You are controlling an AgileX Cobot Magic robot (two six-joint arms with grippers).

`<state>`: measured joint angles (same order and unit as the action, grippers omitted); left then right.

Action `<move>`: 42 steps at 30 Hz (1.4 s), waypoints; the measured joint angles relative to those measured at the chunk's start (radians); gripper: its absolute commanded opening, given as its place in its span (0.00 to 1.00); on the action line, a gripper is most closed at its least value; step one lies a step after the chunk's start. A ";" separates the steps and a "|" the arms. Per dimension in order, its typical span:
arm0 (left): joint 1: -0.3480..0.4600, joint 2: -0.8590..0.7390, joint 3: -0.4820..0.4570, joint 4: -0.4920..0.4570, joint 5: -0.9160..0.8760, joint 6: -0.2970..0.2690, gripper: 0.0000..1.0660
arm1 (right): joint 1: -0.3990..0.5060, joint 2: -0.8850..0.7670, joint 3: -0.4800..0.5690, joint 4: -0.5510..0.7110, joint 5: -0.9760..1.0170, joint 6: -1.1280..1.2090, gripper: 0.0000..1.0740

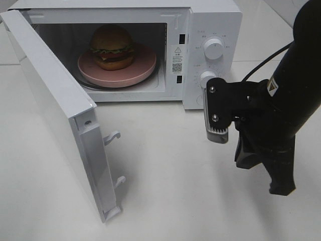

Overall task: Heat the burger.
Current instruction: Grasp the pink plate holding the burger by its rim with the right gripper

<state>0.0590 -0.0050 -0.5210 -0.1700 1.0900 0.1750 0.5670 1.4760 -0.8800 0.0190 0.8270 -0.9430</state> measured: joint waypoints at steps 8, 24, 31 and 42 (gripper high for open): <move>0.000 0.000 0.000 0.000 0.000 0.000 0.92 | 0.000 0.000 0.000 -0.009 0.000 -0.366 0.08; 0.000 0.000 0.000 0.000 0.000 0.000 0.92 | 0.000 -0.001 0.000 -0.103 -0.076 -0.414 0.30; 0.000 0.000 0.000 0.000 0.000 0.000 0.92 | 0.000 -0.004 -0.025 -0.124 -0.165 -0.344 0.74; 0.000 0.000 0.000 0.000 0.000 0.000 0.92 | 0.000 -0.003 -0.083 -0.151 -0.229 -0.220 0.94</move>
<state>0.0590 -0.0050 -0.5210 -0.1700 1.0900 0.1750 0.5670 1.4730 -0.9630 -0.1320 0.5980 -1.1630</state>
